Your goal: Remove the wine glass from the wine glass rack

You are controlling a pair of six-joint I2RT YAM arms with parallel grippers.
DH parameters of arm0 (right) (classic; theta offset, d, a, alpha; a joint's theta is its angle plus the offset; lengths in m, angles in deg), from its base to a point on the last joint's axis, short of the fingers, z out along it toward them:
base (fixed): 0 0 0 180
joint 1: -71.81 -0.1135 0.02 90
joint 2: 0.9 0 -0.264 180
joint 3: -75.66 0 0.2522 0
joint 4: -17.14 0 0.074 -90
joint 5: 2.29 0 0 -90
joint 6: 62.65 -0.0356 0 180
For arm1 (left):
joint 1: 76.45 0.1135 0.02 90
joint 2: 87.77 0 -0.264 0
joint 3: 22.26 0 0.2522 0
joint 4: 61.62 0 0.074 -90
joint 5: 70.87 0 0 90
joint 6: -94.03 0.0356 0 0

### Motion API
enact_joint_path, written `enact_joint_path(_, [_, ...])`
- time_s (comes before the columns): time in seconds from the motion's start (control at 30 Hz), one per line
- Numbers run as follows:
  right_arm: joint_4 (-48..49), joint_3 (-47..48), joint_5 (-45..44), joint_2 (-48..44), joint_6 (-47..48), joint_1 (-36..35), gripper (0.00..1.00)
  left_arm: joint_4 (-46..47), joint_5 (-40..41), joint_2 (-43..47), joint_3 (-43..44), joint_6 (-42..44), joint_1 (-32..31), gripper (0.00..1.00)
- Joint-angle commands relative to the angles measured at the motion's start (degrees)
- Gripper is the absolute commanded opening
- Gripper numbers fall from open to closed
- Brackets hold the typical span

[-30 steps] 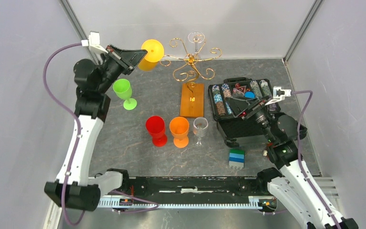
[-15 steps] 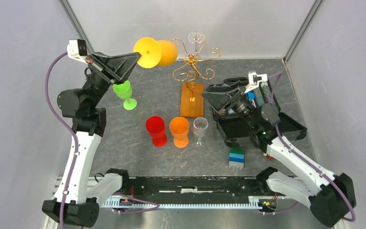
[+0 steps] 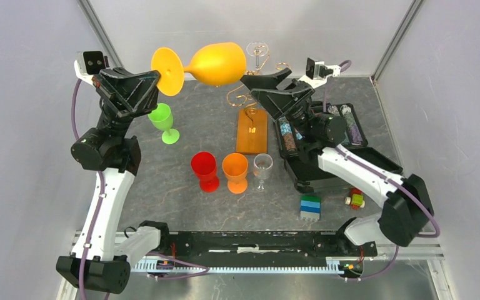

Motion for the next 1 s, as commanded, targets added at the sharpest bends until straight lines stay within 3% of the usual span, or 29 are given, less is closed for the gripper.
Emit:
enact_joint_path(0.0, [17.9, 7.5, 2.3, 5.4, -7.6, -0.6, 0.98, 7.5, 2.6, 0.1, 0.5, -8.8, -0.2, 0.02])
enact_joint_path(0.17, [21.9, 14.0, 4.6, 10.2, -10.3, -1.5, 0.92, 9.3, 3.3, 0.3, -0.5, -11.0, -0.2, 0.02])
enact_joint_path(0.4, [20.3, 22.6, 10.0, 13.6, -7.5, -4.2, 0.81, 9.8, 3.0, 0.2, -1.6, -12.5, -0.2, 0.02])
enact_joint_path(0.63, [23.5, 20.6, 9.9, 12.7, -5.2, -5.2, 0.56, 13.4, 5.3, 0.2, -1.3, -12.6, -0.2, 0.02])
enact_joint_path(0.83, [22.2, 21.2, 10.5, 11.4, -2.4, -5.5, 0.24, 13.6, 4.7, 0.1, 0.2, -12.1, -0.2, 0.05])
enact_joint_path(0.9, [22.0, 21.3, 10.6, 11.1, -1.7, -5.6, 0.14, 13.9, 4.6, 0.0, 0.1, -12.1, -0.2, 0.09])
enact_joint_path(0.97, [21.6, 21.3, 10.6, 10.9, -1.1, -5.7, 0.04, 13.9, 4.5, 0.0, 0.1, -11.6, -0.2, 0.22])
